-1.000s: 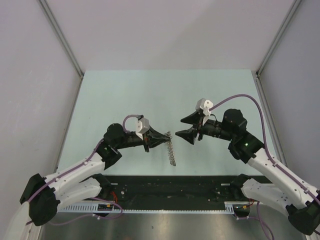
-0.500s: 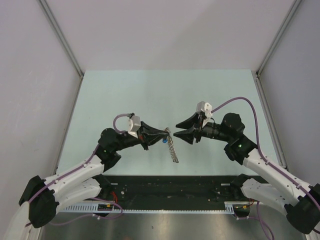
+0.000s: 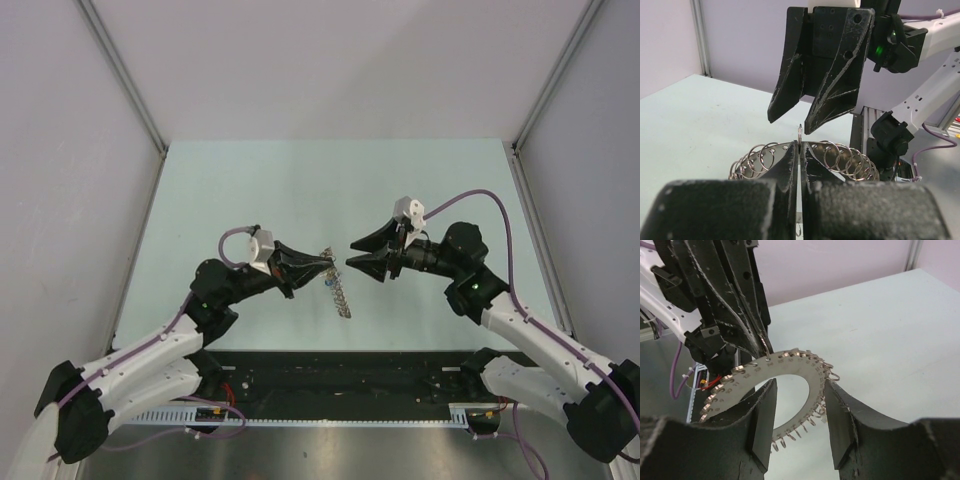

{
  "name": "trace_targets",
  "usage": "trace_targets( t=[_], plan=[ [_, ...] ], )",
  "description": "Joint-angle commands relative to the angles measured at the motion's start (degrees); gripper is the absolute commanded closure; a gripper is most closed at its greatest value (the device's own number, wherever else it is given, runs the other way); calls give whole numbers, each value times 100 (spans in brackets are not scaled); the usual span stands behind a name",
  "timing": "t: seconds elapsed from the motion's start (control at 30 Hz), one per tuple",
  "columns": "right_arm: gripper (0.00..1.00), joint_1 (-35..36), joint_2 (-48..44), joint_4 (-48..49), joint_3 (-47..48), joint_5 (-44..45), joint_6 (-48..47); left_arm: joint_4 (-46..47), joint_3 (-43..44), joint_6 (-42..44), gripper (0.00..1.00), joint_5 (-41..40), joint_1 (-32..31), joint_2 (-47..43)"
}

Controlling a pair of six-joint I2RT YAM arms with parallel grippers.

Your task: Put the keys on the keyring

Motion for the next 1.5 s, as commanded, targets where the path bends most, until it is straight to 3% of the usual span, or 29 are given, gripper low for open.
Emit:
trace_targets(
  t=[0.0,0.2,0.6,1.07,1.27,1.33,1.47],
  plan=[
    [52,50,87,674,11,-290,217,439,25,-115,100,-78,-6,-6],
    [53,86,271,1193,11,-510,446,616,52,-221,100,63,-6,99],
    [57,173,421,1308,98,-677,455,765,139,-309,100,353,-6,222],
    [79,261,561,1079,195,-870,332,958,166,-388,100,458,-6,257],
    [100,270,614,974,257,-985,306,1029,148,-414,100,467,-6,257],
    [100,270,579,886,266,-968,262,976,157,-397,99,450,-6,257],
    [100,261,483,614,362,-923,87,407,227,-99,85,450,-6,161]
  ],
)
